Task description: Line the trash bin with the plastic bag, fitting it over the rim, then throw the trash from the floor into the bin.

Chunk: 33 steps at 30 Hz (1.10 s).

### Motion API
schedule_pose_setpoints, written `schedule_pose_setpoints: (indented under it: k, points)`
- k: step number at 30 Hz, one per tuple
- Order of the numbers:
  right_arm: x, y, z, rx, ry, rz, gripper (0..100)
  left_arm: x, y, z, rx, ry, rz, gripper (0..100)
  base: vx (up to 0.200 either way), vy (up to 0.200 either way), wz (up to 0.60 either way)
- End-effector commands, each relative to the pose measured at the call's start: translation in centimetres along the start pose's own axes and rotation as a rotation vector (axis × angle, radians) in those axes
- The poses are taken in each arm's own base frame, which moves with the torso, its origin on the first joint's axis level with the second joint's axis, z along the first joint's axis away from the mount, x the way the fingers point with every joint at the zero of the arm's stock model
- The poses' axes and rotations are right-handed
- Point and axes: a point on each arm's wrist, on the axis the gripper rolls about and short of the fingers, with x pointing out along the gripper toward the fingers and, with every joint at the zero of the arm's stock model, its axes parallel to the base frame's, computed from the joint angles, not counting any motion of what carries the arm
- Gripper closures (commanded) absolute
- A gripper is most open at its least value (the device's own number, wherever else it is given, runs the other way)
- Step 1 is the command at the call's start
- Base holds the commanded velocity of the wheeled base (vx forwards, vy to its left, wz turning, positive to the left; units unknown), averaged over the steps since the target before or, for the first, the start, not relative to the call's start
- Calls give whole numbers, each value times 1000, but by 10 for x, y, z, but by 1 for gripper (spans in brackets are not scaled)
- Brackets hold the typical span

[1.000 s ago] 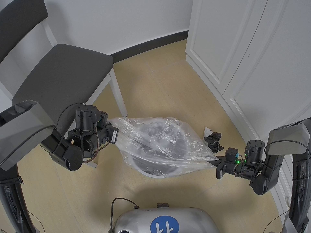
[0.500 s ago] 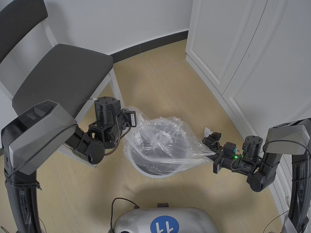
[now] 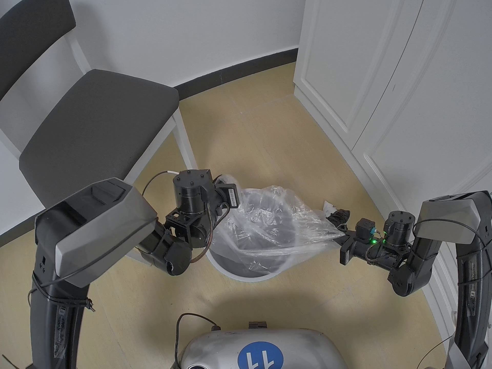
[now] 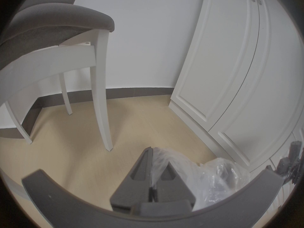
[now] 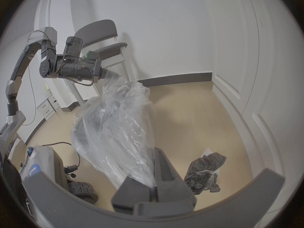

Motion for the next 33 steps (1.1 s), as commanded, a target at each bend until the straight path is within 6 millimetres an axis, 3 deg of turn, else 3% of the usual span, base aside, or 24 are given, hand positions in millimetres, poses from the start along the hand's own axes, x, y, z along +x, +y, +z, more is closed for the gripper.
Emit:
schedule_pose_setpoints:
  k: [1, 5, 9, 13, 17, 21, 22, 24, 33]
  points:
    - [5, -12, -13, -2, -7, -32, 100, 3, -6, -30, 10, 39, -18, 100, 0, 0, 0]
    - [8, -30, -19, -9, -22, -75, 100, 8, -14, -41, -14, 3, -42, 100, 0, 0, 0]
    - [6, -35, -18, -11, -28, -90, 100, 13, -21, -49, -51, -22, -60, 100, 0, 0, 0]
    - [5, -28, -15, -9, -21, -70, 100, 12, -20, -49, -49, -19, -56, 100, 0, 0, 0]
    - [0, -8, -7, -3, -4, -22, 100, 8, -12, -33, -38, -21, -41, 100, 0, 0, 0]
    - [-5, 5, 2, -2, 1, 9, 100, -4, -8, -18, -31, -15, -66, 100, 0, 0, 0]
    - [-11, 14, 9, -1, 5, 31, 100, -21, -5, 0, 7, 3, -96, 100, 0, 0, 0]
    - [-18, 22, 12, -3, 18, 52, 100, -37, 3, 9, 64, 42, -127, 100, 0, 0, 0]
    - [-46, 53, 22, -106, 58, 155, 100, -86, 20, 36, 208, 226, -140, 100, 0, 0, 0]
